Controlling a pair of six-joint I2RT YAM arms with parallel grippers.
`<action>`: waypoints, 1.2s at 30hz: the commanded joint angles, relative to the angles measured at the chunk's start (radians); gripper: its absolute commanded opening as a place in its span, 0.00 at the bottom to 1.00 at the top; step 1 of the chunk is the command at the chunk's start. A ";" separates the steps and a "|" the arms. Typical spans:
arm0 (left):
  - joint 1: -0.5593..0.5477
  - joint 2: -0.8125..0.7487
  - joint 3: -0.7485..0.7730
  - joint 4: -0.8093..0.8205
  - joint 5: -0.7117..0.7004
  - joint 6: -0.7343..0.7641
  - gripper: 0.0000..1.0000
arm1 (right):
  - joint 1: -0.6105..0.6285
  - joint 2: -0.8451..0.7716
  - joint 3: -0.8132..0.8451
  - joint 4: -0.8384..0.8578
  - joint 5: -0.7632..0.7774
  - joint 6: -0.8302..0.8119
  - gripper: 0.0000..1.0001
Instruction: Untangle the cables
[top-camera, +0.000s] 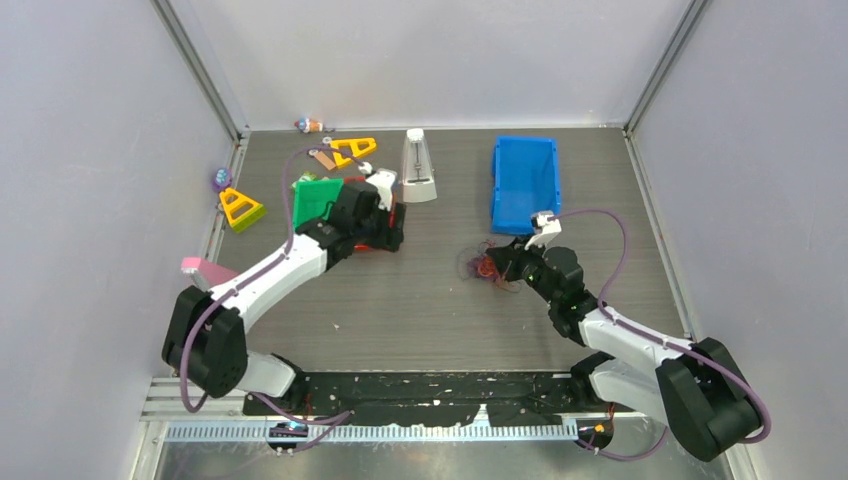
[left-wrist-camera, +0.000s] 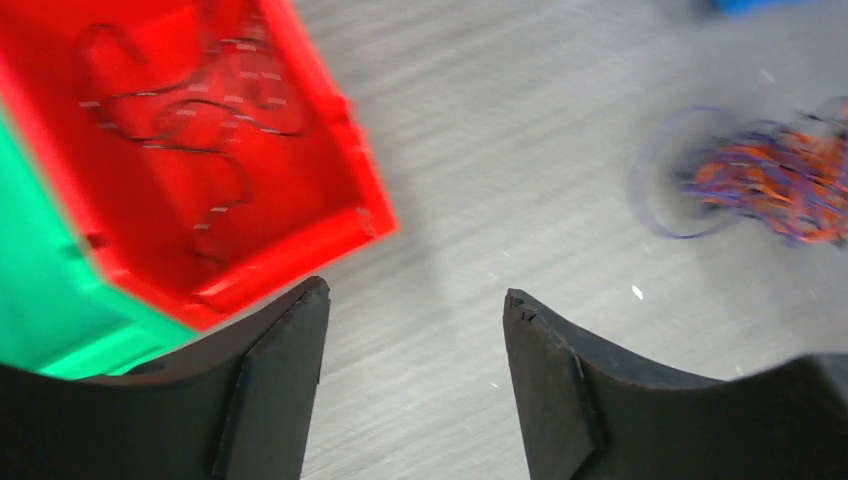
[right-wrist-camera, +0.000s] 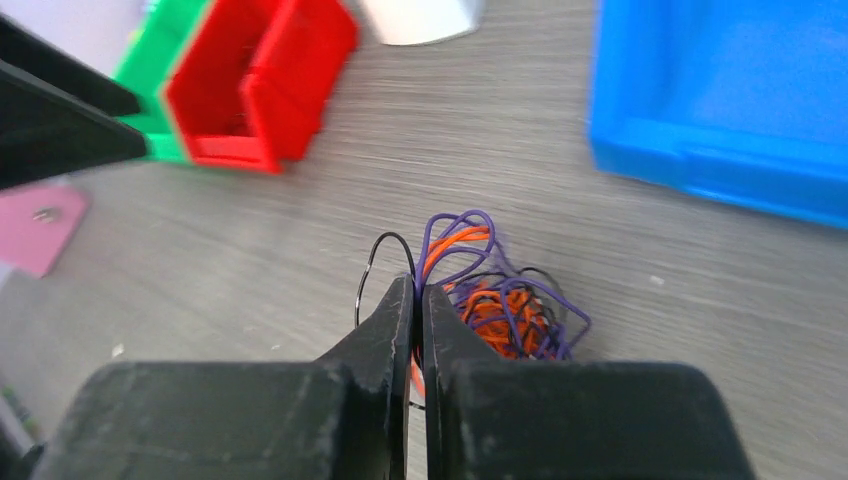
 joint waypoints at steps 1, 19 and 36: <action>-0.108 -0.080 -0.130 0.234 0.107 0.066 0.68 | 0.001 0.016 0.016 0.255 -0.264 0.011 0.06; -0.123 0.035 -0.288 0.518 0.410 0.045 0.82 | 0.000 0.035 0.054 0.001 -0.086 -0.043 0.68; -0.155 0.271 -0.113 0.361 0.518 0.026 0.66 | 0.039 0.284 0.126 0.044 -0.302 -0.018 0.60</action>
